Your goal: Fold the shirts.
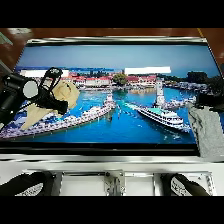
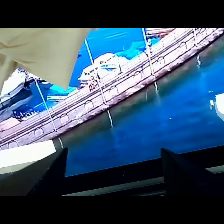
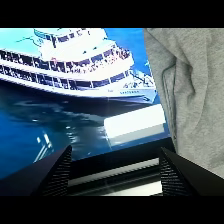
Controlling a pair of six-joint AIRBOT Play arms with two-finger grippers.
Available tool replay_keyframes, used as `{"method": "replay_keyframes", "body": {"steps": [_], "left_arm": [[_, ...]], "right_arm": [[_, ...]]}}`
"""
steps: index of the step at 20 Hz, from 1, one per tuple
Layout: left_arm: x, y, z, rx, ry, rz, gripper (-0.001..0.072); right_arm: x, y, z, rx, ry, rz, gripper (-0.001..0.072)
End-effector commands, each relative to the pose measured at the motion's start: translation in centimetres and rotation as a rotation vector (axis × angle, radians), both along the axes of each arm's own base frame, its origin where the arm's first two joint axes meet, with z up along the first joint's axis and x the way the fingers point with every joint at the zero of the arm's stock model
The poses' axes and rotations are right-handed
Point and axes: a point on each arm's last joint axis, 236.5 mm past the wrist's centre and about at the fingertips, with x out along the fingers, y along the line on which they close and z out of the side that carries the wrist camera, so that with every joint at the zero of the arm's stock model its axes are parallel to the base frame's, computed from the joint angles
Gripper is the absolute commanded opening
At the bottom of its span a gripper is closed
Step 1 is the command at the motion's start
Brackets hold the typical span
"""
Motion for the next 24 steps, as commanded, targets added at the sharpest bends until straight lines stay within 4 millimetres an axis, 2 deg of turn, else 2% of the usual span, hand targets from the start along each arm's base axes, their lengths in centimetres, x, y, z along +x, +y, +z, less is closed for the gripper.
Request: {"method": "replay_keyframes", "body": {"steps": [1,14,16,18,20,24], "left_arm": [[0.0,0.0,0.0,0.0,0.001,0.0,0.0692],[0.0,0.0,0.0,0.0,0.001,0.0,0.0692],[0.0,0.0,0.0,0.0,0.0,0.001,0.0691],[1.5,-0.8,0.2,-0.029,-0.056,-0.006,0.0692],[2.5,-1.6,0.0,-0.069,-0.084,0.022,0.0692],[2.4,-2.5,-1.2,-0.098,-0.042,0.033,0.0692]], "right_arm": [[0.0,0.0,0.0,0.0,-0.001,0.001,0.0643],[0.0,0.1,0.0,0.001,-0.002,0.001,0.0643],[1.3,-0.2,0.5,-0.013,-0.057,0.005,0.0643],[2.9,-0.6,1.1,-0.033,-0.127,0.009,0.0643],[3.1,-0.7,1.2,-0.038,-0.138,0.01,0.0643],[3.4,-0.7,1.4,-0.037,-0.153,0.01,0.0643]]}}
